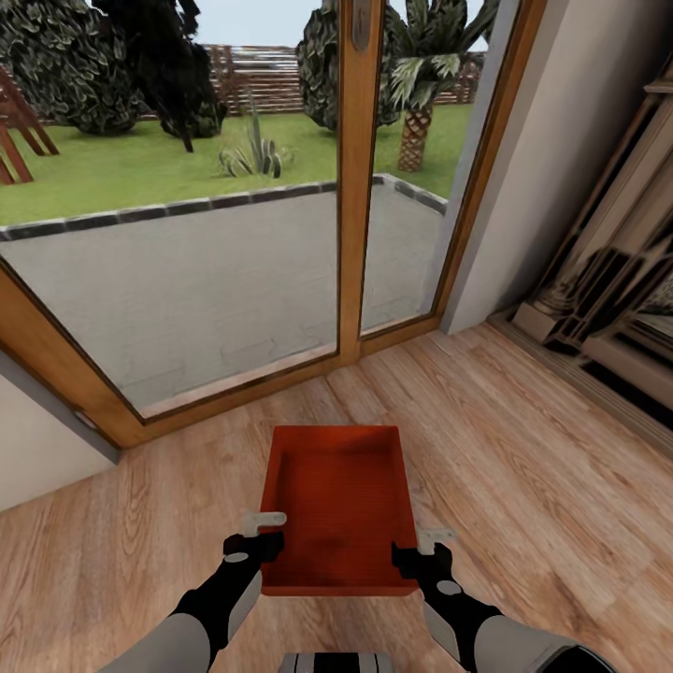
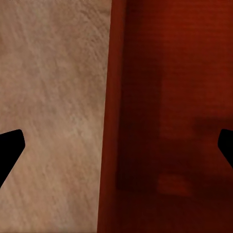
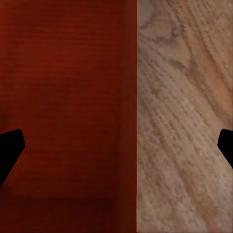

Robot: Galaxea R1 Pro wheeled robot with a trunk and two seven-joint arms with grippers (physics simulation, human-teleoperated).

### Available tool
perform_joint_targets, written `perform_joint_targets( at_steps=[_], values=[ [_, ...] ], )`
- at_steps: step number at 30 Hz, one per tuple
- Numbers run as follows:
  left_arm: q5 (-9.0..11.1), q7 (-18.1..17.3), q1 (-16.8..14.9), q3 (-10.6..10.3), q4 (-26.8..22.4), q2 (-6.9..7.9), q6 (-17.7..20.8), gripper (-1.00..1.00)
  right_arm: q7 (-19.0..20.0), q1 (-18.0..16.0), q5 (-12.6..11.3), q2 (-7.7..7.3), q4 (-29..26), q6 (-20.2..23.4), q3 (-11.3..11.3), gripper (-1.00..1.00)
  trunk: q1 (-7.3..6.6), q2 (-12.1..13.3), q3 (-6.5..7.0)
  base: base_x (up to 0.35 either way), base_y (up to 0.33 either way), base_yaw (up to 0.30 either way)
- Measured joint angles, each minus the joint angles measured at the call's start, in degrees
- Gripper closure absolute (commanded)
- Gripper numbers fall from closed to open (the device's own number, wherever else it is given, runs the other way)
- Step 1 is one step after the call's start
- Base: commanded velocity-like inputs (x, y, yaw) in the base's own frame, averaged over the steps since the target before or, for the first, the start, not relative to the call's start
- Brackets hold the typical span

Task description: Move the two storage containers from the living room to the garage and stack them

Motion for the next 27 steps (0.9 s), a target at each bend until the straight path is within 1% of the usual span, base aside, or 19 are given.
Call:
perform_joint_targets(
  at_steps=[8,16,21,27],
  values=[
    [0.0,0.0,-0.01,0.0,0.0,0.05,-0.01,-1.0,0.05,0.0,0.08,-0.48,0.01,0.0,0.0,-1.0,0.0,0.0,0.0,0.0,0.0,0.0],
    [0.0,0.22,0.01,0.03,0.0,0.06,-0.08,-1.0,0.08,0.0,0.35,-0.48,0.01,0.0,0.01,-1.0,0.0,0.0,0.0,0.0,0.0,0.0],
    [-0.05,2.96,-0.01,-0.06,0.12,-0.01,-0.08,-1.0,0.08,0.0,0.31,-0.48,0.0,0.0,0.01,-1.0,0.0,0.0,0.0,0.0,0.0,0.0],
    [-0.07,3.78,0.01,-0.14,0.37,-0.03,0.27,-1.0,0.06,0.0,0.29,-0.48,0.0,0.0,0.02,-1.0,-0.02,0.0,0.0,0.105,0.0,0.0]
  ],
)
